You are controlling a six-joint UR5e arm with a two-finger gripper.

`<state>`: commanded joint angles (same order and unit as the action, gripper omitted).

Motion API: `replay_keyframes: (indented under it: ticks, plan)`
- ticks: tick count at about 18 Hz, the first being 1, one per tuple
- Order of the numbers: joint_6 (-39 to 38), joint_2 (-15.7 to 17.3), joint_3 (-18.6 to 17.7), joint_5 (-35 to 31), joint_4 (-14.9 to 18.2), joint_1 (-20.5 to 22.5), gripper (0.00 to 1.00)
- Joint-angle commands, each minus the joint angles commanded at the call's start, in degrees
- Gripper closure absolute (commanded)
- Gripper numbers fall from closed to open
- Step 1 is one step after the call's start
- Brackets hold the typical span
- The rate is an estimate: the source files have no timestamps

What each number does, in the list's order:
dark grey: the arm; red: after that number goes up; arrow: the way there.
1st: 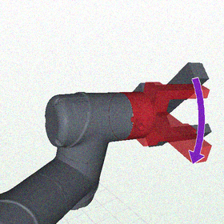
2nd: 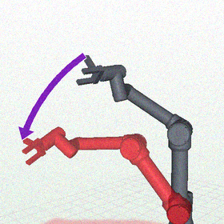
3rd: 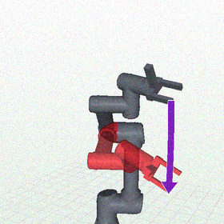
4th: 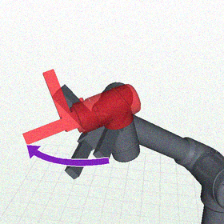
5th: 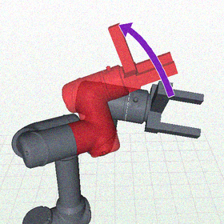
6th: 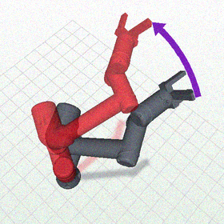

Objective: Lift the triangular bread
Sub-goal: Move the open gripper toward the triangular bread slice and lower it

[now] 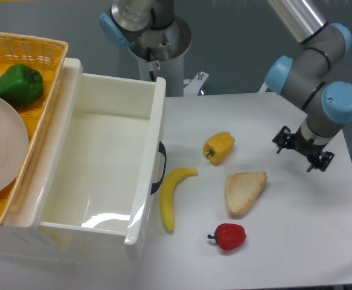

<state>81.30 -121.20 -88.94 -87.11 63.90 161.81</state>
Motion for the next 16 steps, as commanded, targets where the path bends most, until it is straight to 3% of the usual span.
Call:
replay_keyframes:
  ticks: [5,10,16]
  plan:
    - [0.53,1.76,-3.60,2.74,0.00,-0.26,0.00]
    - [2.99,2.11,-5.01,2.82,0.09,-0.79,0.00]
    - [2.91,1.24,-4.05,4.14,-0.18,-2.37,0.00]
